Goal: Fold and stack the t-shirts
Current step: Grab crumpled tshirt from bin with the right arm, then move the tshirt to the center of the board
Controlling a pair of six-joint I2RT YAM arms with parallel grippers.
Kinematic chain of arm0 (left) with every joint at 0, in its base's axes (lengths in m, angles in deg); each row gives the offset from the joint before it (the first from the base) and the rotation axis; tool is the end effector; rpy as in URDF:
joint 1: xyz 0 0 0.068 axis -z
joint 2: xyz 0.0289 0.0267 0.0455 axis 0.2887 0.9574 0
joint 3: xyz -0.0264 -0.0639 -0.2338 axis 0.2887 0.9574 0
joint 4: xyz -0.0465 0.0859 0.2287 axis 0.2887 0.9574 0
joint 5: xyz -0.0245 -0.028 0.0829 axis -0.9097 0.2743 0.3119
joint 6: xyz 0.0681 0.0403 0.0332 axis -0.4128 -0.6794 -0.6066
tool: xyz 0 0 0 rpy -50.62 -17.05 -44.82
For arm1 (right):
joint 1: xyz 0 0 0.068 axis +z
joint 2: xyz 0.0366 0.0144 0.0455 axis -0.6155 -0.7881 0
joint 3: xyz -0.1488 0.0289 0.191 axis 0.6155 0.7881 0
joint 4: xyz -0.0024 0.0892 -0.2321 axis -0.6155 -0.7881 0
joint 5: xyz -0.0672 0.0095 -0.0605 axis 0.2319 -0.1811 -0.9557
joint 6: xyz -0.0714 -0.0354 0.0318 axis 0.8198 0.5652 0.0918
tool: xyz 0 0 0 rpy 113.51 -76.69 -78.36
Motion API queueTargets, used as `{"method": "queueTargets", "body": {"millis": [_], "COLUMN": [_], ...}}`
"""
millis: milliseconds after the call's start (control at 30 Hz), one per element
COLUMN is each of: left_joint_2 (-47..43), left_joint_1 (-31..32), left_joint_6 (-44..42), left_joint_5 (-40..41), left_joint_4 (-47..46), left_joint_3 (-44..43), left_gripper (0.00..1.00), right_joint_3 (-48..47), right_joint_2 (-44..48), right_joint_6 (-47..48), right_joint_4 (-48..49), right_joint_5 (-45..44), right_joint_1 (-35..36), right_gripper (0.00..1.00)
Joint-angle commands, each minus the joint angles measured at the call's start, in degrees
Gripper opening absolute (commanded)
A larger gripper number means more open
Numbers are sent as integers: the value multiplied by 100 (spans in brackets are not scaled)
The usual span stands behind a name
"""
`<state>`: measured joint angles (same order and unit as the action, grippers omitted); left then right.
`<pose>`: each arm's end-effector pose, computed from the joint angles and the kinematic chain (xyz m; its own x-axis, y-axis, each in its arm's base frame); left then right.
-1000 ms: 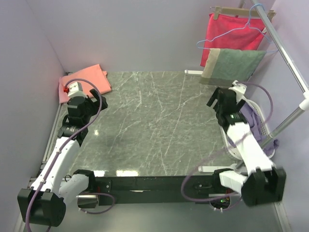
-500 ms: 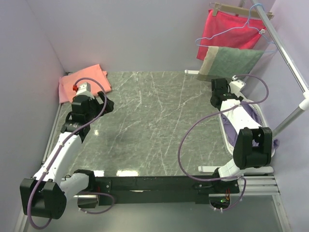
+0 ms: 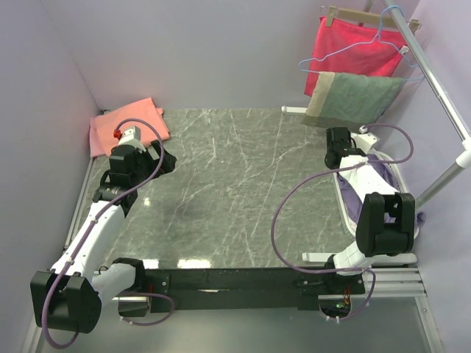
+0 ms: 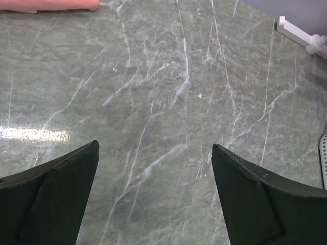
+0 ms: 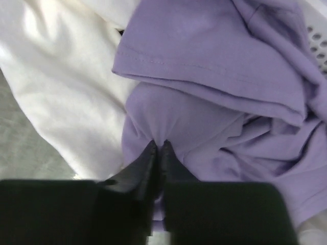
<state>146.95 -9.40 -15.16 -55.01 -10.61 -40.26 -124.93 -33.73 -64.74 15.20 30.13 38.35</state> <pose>0.2702 -0.0411 0.2525 -0.4540 -0.4373 -0.7763 -0.0256 0.8773 -0.4792 0.3193 -0.0483 0.1866 -0.4588 0.4381 -0.7730 0.7849 0.6076 -0.1215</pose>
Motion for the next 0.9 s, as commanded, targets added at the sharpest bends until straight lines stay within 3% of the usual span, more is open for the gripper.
{"method": "queueTargets", "body": {"millis": [0, 167, 367, 600, 633, 767, 867], "left_joint_2": [10, 37, -122, 221, 221, 28, -77], "left_joint_1": [18, 18, 18, 18, 18, 18, 18], "left_joint_6": [-58, -58, 64, 381, 399, 618, 663], "left_joint_5": [64, -14, 169, 425, 434, 477, 724], "left_joint_4": [92, 13, -145, 286, 259, 110, 154], "left_joint_3": [-75, 21, 128, -260, -225, 4, 13], "left_gripper": [97, 97, 97, 97, 97, 97, 97], "right_joint_3": [73, 399, -373, -1839, -1920, -1956, -2052], "right_joint_2": [197, 1496, 3361, 3898, 3872, 3758, 3574], "right_joint_6": [-97, 728, 1625, 1924, 1933, 1898, 1889], "right_joint_4": [119, 699, 507, 348, 383, 1110, 1244], "right_joint_5": [-23, 529, 1574, 4781, 5663, 7441, 7964], "right_joint_1": [-10, 322, 1000, 1352, 1405, 1554, 1896], "right_gripper": [0, 0, 0, 0, 0, 0, 0]}}
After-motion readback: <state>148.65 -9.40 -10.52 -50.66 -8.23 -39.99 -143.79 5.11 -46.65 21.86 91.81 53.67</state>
